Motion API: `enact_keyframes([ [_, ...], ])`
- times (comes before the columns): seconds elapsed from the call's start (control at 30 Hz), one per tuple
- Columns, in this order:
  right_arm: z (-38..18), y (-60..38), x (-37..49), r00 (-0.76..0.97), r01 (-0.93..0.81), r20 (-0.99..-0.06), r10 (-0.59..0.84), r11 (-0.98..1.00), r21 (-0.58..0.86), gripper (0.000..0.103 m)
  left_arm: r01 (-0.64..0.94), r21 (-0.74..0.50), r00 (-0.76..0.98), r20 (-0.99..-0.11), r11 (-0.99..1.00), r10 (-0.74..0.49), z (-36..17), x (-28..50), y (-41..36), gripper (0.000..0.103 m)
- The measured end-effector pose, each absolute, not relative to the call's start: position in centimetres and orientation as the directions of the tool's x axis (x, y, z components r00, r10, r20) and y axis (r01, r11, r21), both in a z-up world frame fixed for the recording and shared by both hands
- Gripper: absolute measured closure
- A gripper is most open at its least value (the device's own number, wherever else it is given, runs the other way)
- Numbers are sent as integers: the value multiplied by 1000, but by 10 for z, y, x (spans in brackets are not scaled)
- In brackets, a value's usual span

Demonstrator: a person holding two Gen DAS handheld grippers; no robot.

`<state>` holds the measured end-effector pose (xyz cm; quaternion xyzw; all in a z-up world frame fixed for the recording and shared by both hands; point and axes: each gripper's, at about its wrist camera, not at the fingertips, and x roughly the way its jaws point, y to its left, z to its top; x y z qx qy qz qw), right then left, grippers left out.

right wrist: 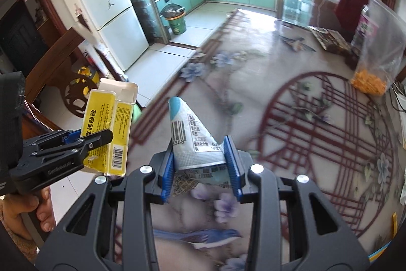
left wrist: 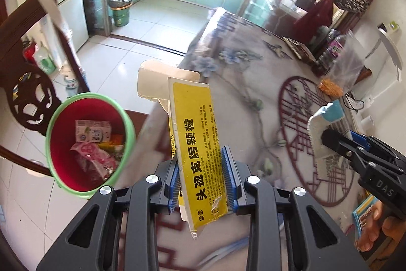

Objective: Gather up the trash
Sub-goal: 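Carry the yellow box and blue-and-white packet over the red bucket, then open both tools to drop the box and packet into the bucket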

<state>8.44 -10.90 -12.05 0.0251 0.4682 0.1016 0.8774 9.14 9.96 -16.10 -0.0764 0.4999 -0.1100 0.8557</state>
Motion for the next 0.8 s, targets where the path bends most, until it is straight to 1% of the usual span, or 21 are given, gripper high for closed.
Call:
enact_keyframes([
  [0.17, -116, -56, 89, 533, -189, -819, 212, 973, 129, 67, 69, -218, 489, -843, 974, -223, -168, 100, 158, 75],
  [0.33, -129, 7, 107, 479, -223, -831, 283, 955, 197, 67, 25, -201, 479, -857, 979, -189, -178, 112, 216, 75],
  [0.47, -144, 51, 129, 432, -242, -840, 329, 939, 243, 67, -22, -212, 450, -875, 977, -180, -193, 123, 261, 75],
  [0.7, -168, 107, 162, 356, -250, -860, 365, 924, 289, 66, -64, -207, 396, -903, 976, -166, -221, 138, 303, 75],
  [0.77, -170, 116, 166, 350, -248, -857, 377, 920, 304, 60, -59, -204, 391, -905, 977, -165, -224, 141, 308, 74],
  [0.8, -170, 120, 167, 355, -245, -855, 378, 920, 305, 54, -55, -205, 389, -906, 977, -169, -225, 144, 311, 74],
])
